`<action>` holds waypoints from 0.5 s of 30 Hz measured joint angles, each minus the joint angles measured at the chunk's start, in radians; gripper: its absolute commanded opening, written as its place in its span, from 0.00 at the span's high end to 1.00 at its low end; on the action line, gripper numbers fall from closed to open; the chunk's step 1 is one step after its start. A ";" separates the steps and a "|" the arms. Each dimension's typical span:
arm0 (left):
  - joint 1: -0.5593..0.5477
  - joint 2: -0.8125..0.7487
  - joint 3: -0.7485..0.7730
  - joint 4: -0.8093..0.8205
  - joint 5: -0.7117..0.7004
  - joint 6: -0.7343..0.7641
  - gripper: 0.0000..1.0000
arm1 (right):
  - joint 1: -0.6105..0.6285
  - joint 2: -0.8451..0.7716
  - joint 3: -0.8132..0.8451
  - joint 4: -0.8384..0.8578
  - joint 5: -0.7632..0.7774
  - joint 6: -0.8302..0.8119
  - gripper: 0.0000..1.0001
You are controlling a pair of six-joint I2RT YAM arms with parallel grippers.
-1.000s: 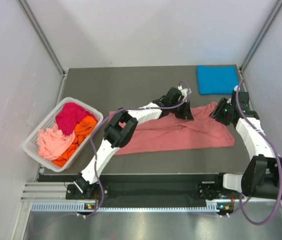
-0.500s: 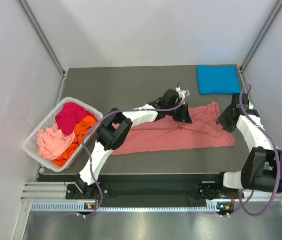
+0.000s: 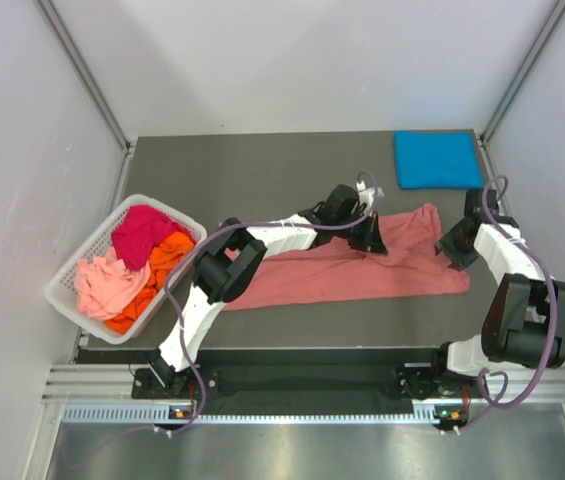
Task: Fold and stack the t-shirts
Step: Fold the tshirt
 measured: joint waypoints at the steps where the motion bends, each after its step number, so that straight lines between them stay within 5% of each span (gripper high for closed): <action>1: -0.002 -0.001 -0.007 0.003 0.003 0.000 0.98 | 0.000 0.008 0.005 -0.006 -0.001 0.008 0.56; 15: -0.014 -0.055 -0.103 0.017 0.005 0.009 1.00 | -0.004 0.047 -0.006 -0.040 -0.038 0.087 0.56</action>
